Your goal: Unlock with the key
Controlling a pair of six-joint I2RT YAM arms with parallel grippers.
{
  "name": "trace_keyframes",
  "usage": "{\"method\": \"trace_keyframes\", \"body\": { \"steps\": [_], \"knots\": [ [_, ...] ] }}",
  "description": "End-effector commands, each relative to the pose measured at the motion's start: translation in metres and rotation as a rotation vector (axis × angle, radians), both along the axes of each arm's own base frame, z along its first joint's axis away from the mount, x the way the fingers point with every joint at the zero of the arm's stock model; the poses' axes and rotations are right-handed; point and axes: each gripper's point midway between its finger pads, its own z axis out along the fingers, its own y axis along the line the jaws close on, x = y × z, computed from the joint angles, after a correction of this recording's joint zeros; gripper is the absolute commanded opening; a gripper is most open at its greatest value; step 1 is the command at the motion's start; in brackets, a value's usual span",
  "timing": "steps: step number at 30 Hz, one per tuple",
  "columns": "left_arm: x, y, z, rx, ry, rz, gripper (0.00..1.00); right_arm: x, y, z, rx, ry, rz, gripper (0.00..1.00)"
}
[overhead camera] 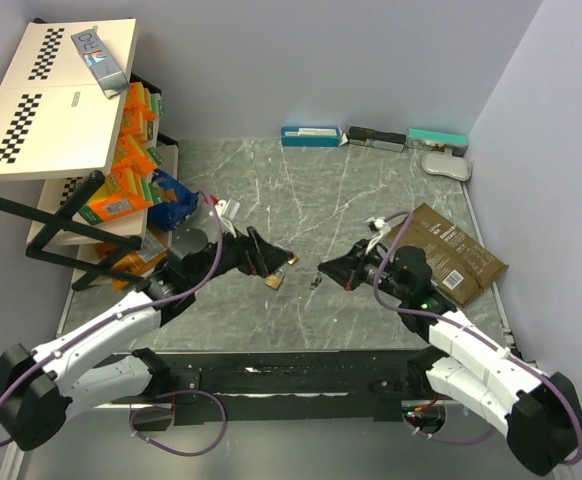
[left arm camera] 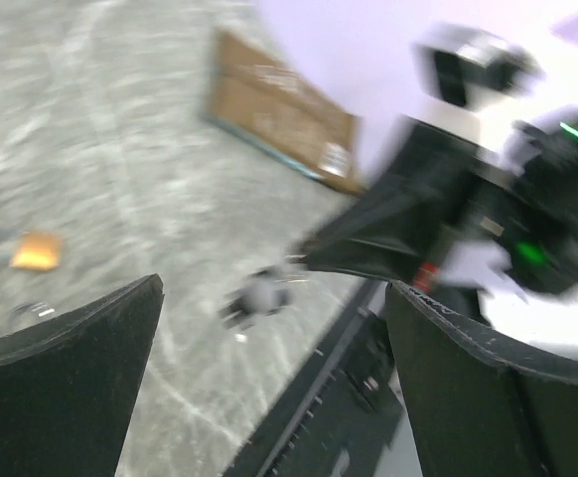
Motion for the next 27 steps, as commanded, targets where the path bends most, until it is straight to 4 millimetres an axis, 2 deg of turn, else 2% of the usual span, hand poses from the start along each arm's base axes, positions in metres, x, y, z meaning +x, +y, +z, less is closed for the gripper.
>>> {"method": "trace_keyframes", "body": {
  "steps": [1, 2, 8, 11, 13, 14, 16, 17, 22, 27],
  "knots": [
    [0.035, 0.011, -0.032, 0.062, 0.194, 0.224, 0.99, 0.005, -0.025, -0.001, -0.006, -0.006, -0.093, 0.00],
    [0.040, 0.008, -0.045, 0.080, 0.237, 0.235, 0.99, 0.006, -0.031, 0.002, -0.006, -0.023, -0.122, 0.00],
    [0.061, -0.016, -0.087, 0.133, 0.406, 0.255, 0.99, -0.005, -0.046, -0.004, -0.057, -0.040, -0.165, 0.00],
    [0.073, -0.023, -0.110, 0.212, 0.463, 0.275, 0.99, -0.009, -0.052, -0.006, -0.065, -0.045, -0.182, 0.00],
    [0.081, -0.024, -0.116, 0.238, 0.466, 0.295, 0.99, -0.012, -0.054, -0.005, -0.061, -0.058, -0.185, 0.00],
    [0.083, -0.025, -0.128, 0.266, 0.485, 0.301, 0.99, -0.013, -0.055, -0.006, -0.062, -0.059, -0.187, 0.00],
    [0.089, -0.028, -0.132, 0.293, 0.495, 0.305, 0.99, -0.015, -0.056, -0.007, -0.061, -0.056, -0.187, 0.00],
    [0.090, -0.026, -0.146, 0.335, 0.521, 0.316, 0.99, -0.017, -0.056, -0.006, -0.057, -0.063, -0.186, 0.00],
    [0.095, -0.030, -0.160, 0.353, 0.557, 0.325, 0.99, -0.020, -0.058, -0.004, -0.055, -0.079, -0.188, 0.00],
    [0.095, -0.034, -0.184, 0.379, 0.610, 0.324, 0.99, -0.022, -0.057, -0.002, -0.048, -0.082, -0.175, 0.00]
  ]
}}
